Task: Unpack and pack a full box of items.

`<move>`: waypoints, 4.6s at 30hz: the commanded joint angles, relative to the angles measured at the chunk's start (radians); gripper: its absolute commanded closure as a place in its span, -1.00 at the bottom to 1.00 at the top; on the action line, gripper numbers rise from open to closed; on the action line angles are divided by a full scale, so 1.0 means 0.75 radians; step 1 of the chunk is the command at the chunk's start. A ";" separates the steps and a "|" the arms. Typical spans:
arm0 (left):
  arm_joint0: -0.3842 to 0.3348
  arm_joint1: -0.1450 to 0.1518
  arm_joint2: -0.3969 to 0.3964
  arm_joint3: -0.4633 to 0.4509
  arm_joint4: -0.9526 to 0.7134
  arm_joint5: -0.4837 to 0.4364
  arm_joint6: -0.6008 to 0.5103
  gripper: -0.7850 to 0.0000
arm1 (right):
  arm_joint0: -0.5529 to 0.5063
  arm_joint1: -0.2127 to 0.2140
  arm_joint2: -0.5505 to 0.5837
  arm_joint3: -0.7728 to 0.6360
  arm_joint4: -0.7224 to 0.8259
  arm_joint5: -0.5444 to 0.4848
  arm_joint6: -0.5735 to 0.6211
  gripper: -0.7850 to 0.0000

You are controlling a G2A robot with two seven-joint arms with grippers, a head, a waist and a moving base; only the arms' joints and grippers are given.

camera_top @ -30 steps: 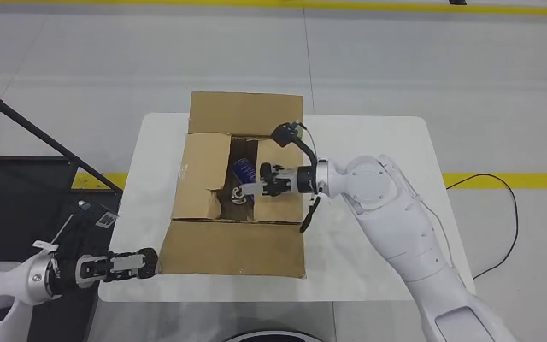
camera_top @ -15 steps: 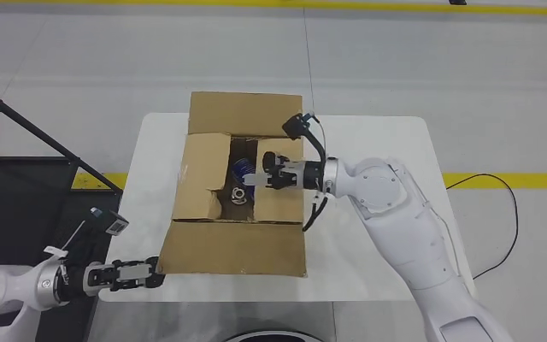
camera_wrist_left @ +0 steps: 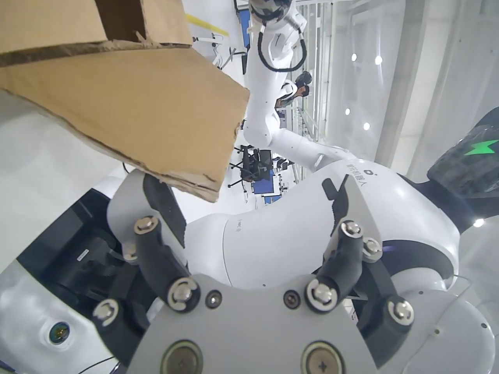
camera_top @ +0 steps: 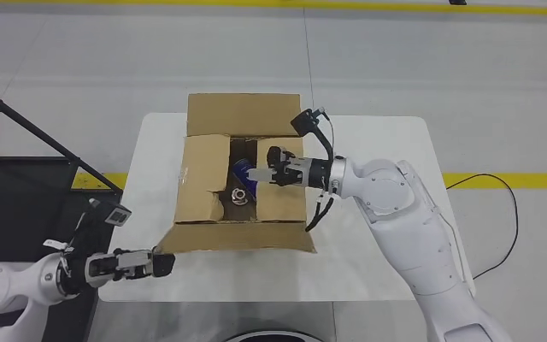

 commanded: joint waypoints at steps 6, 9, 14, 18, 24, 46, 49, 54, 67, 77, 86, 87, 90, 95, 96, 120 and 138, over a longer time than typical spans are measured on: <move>-0.072 0.002 0.052 0.020 0.014 0.043 0.106 -1.00 | -0.034 0.004 0.031 0.013 -0.143 0.162 -0.215 -1.00; -0.100 0.002 0.078 0.033 0.025 0.057 0.172 -1.00 | -0.040 0.001 0.045 0.049 -0.150 0.199 -0.316 -1.00; -0.140 -0.002 0.128 0.049 0.057 0.070 0.303 -1.00 | -0.001 -0.009 0.063 0.183 -0.118 0.206 -0.437 -1.00; -0.174 -0.007 0.169 0.067 0.042 0.105 0.415 -1.00 | 0.056 -0.018 0.048 0.280 -0.153 0.227 -0.492 -1.00; -0.223 -0.012 0.223 0.084 0.054 0.119 0.529 -1.00 | 0.154 -0.042 -0.004 0.452 -0.187 0.236 -0.566 -1.00; -0.312 -0.019 0.302 0.129 0.119 0.130 0.649 -1.00 | 0.414 -0.162 -0.125 1.040 0.076 -0.148 -0.636 -1.00; -0.314 -0.019 0.304 0.131 0.120 0.130 0.650 -1.00 | 0.435 -0.172 -0.124 1.077 0.110 -0.215 -0.636 -1.00; -0.315 -0.019 0.312 0.137 0.143 0.118 0.646 -1.00 | 0.447 -0.174 -0.099 1.098 0.171 -0.328 -0.590 -1.00; -0.310 -0.018 0.321 0.143 0.176 0.095 0.614 -1.00 | 0.341 -0.113 0.056 0.906 0.394 -0.532 -0.290 -1.00; -0.292 -0.017 0.316 0.128 0.243 0.061 0.625 -1.00 | 0.185 -0.049 0.154 0.580 0.466 -0.399 -0.016 -1.00; -0.278 -0.027 0.342 0.116 0.262 0.028 0.756 -1.00 | 0.089 -0.014 0.193 0.413 0.588 -0.164 0.193 -1.00; -0.277 -0.028 0.344 0.117 0.262 0.029 0.766 -1.00 | 0.082 -0.012 0.193 0.404 0.591 -0.139 0.204 -1.00; -0.275 -0.032 0.352 0.120 0.261 0.033 0.815 -1.00 | 0.069 -0.006 0.182 0.386 0.591 -0.047 0.229 -1.00; -0.271 -0.038 0.369 0.116 0.270 0.034 0.890 -1.00 | 0.061 -0.004 0.160 0.388 0.609 0.052 0.237 -1.00; -0.270 -0.040 0.372 0.114 0.271 0.033 0.904 -1.00 | 0.063 -0.004 0.153 0.388 0.616 0.072 0.243 -1.00; -0.243 -0.063 0.362 0.072 0.294 -0.036 1.080 -1.00 | 0.006 0.004 0.122 0.305 0.606 0.143 0.219 -1.00; -0.230 -0.076 0.204 0.092 0.230 -0.119 1.172 -1.00 | -0.009 0.014 0.103 0.360 0.605 0.143 0.171 -1.00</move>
